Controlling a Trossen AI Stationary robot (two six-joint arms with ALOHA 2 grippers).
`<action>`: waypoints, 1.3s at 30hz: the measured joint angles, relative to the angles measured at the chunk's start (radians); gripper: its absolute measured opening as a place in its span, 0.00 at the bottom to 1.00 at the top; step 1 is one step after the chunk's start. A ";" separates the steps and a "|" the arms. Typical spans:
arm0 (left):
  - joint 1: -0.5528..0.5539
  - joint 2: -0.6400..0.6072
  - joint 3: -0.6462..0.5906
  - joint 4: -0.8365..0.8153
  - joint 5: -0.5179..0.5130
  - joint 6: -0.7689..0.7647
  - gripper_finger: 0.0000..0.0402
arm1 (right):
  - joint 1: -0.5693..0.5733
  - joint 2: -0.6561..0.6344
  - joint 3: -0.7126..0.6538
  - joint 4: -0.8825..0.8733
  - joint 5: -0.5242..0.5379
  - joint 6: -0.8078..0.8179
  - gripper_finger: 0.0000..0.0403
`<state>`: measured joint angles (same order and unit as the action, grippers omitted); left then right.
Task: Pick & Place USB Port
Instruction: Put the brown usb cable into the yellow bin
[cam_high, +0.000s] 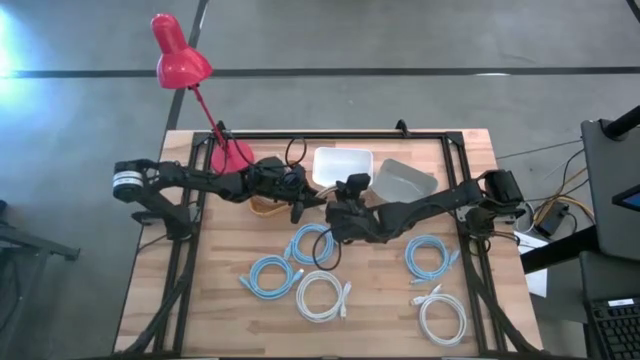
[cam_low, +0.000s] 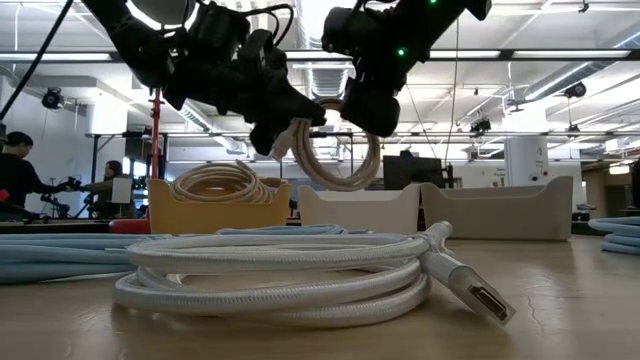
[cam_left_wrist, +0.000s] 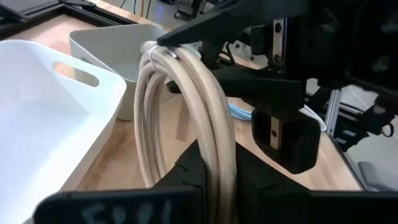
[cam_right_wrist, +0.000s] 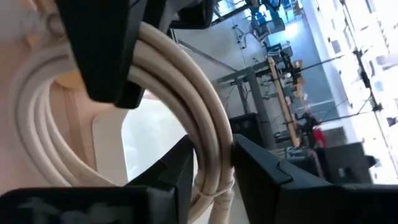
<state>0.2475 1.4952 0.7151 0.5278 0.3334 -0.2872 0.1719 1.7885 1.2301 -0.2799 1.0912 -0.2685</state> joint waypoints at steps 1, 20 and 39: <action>0.000 0.000 0.000 0.000 0.001 0.006 0.09 | 0.000 0.000 0.000 0.000 0.000 0.016 0.27; 0.143 -0.244 0.000 -0.359 0.119 -0.001 0.10 | 0.054 0.000 0.005 0.002 -0.100 0.138 0.40; 0.288 -0.416 -0.081 -0.682 0.207 0.052 0.10 | 0.055 -0.001 0.004 0.000 -0.098 0.132 0.39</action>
<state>0.5355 1.0794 0.6341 -0.1539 0.5405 -0.2348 0.2264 1.7874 1.2343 -0.2798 0.9932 -0.1368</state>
